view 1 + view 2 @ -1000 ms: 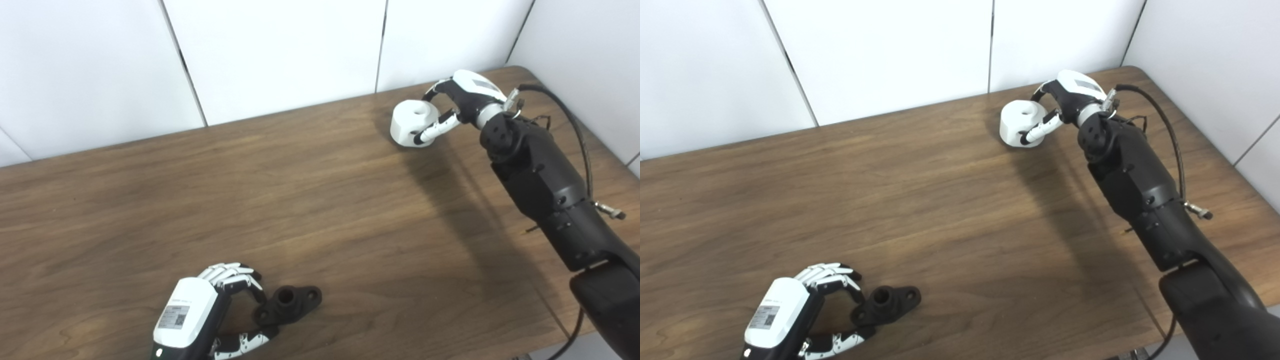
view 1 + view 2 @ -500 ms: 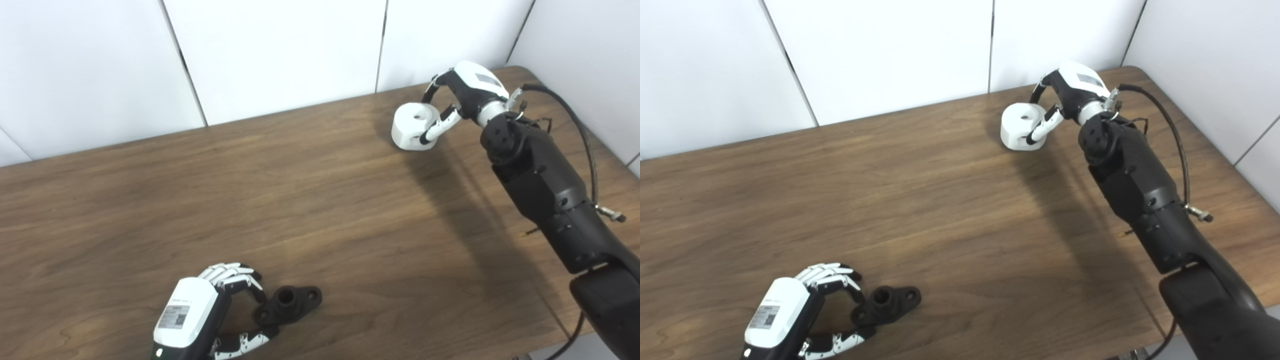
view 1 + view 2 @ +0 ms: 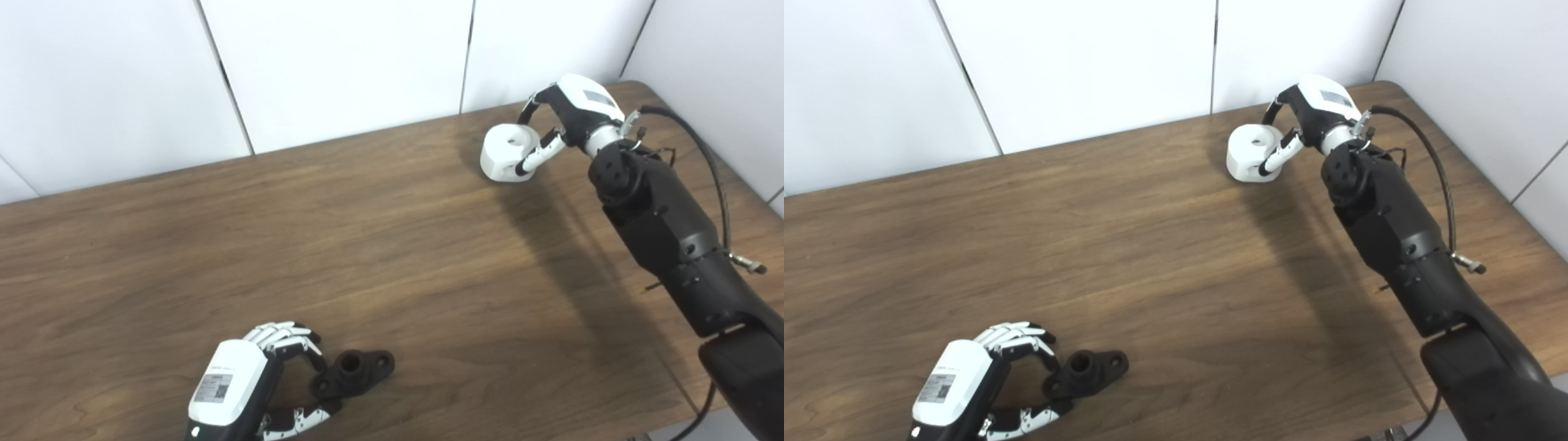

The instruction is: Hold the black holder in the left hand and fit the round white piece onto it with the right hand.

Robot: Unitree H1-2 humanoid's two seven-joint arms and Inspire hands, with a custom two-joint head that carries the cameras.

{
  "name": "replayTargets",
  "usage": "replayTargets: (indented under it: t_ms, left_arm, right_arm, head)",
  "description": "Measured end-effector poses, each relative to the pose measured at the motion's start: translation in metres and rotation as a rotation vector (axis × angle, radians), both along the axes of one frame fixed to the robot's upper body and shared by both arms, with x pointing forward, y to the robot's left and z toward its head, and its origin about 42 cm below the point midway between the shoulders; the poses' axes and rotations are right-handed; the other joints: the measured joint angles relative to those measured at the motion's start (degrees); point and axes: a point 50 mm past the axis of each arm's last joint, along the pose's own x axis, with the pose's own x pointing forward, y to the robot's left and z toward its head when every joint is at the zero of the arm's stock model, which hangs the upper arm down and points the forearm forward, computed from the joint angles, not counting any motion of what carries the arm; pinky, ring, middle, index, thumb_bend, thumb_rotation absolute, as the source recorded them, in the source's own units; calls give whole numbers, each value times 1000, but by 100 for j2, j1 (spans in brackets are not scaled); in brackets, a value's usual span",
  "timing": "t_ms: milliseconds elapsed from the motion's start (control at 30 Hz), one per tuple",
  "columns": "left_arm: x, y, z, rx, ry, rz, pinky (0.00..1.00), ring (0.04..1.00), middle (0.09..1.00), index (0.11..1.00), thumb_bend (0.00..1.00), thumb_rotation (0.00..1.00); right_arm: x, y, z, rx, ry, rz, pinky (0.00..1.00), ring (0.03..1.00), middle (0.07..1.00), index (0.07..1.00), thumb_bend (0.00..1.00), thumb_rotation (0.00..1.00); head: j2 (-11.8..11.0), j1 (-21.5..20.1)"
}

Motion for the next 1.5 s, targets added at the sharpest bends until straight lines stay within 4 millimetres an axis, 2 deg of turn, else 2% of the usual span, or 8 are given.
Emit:
replayTargets:
  t_ms: [67,233,600,667,867,1200,1333,1500]
  left_arm:
    - [0,-1,0,0,-1,1,779,783,713,486,517,42]
    - [1,-4,0,1,-2,4,778,784,713,486,517,42]
    - [2,-12,0,1,1,10,800,800,724,487,518,42]
    - [2,-13,0,0,5,15,808,804,726,487,517,42]
    - [3,-19,-1,6,13,18,823,817,739,488,517,42]
    - [7,-32,1,11,17,18,845,829,747,488,517,42]
    - [8,-34,1,14,18,18,851,833,750,489,517,42]
    - [8,-37,1,13,21,23,862,840,754,489,517,43]
  right_arm:
    - [-1,1,1,-5,0,5,842,954,834,486,523,137]
    - [-17,16,13,-34,-26,86,837,953,828,485,524,136]
    - [-74,55,47,-82,-76,264,808,924,809,485,525,135]
    - [-82,64,54,-89,-82,300,805,920,808,484,524,134]
    - [-111,86,70,-95,-67,413,871,936,820,485,524,136]
    - [-149,114,62,-74,4,535,962,929,813,483,525,136]
    - [-164,130,58,-28,13,584,954,931,816,483,524,135]
    - [-174,144,52,16,19,609,942,932,816,483,524,134]
  head:
    - [0,35]
    - [-9,141]
    - [-18,448]
    - [17,615]
    - [114,887]
    - [290,1248]
    - [351,1319]
    - [404,1336]
